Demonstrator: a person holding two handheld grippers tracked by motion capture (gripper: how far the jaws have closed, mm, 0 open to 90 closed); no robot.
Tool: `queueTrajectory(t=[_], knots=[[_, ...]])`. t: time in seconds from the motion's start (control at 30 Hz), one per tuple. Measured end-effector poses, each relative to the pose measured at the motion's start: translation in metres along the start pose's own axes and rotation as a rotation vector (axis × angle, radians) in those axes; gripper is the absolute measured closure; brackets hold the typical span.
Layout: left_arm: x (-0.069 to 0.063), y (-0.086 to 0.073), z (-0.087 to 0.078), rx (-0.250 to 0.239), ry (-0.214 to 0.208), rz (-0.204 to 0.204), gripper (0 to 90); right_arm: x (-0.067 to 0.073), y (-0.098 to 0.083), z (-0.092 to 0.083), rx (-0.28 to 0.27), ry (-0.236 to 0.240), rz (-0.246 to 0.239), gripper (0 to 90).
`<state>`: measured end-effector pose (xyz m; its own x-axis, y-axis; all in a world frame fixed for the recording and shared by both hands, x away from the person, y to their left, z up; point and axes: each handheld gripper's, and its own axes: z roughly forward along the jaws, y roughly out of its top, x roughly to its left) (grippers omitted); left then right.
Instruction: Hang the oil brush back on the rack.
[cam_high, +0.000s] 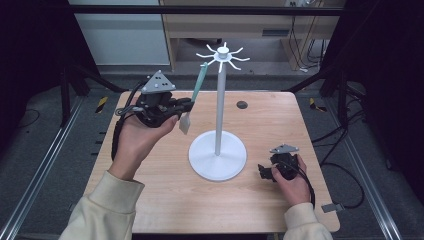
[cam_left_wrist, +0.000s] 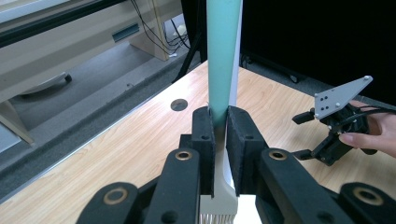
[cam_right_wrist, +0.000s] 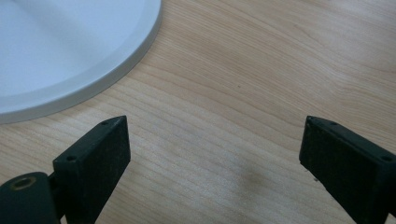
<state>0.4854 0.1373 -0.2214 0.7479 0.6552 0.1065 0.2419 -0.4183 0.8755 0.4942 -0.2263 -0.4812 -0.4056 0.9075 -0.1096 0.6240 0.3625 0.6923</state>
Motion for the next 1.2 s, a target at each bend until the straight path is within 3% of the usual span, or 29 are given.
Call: queueTrajectory(t=[1.2], knots=[[0.002,0.001,0.014,0.000,-0.008,-0.020,81.7,0.001,0.000,0.001,0.006,0.004,0.001,9.2]])
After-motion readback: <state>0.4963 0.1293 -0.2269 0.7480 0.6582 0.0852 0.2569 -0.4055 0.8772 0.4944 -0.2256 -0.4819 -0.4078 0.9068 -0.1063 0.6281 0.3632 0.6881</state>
